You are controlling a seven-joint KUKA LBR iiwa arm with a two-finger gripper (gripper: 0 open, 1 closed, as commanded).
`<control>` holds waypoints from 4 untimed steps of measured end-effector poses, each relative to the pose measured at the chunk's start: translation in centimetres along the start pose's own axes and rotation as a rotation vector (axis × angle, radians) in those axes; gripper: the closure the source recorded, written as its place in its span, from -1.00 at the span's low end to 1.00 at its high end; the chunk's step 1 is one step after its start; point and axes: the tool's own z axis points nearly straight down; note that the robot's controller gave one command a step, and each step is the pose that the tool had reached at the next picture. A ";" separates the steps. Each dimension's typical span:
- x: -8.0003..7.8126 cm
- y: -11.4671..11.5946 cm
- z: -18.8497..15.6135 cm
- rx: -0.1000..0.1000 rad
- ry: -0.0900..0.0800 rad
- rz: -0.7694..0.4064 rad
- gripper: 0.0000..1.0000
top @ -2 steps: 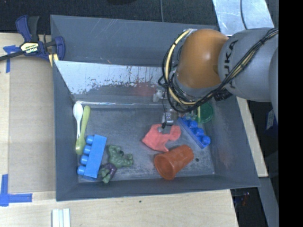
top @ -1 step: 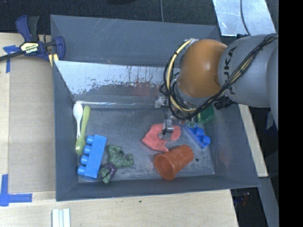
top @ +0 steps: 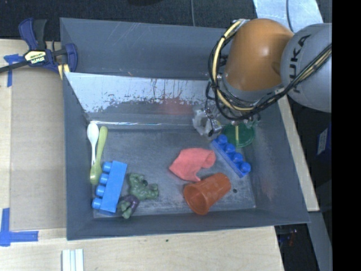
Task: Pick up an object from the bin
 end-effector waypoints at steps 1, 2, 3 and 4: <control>0.0 0.0 0.1 -0.001 0.002 0.001 1.00; 1.4 -0.1 2.5 0.000 -0.005 0.142 1.00; 2.3 -0.5 7.6 0.000 -0.003 0.243 1.00; 3.8 -3.0 -3.0 0.003 -0.011 0.322 -1.00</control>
Offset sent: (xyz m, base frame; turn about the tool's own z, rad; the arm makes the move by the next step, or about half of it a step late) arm -0.0224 -0.0083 -0.0450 0.2368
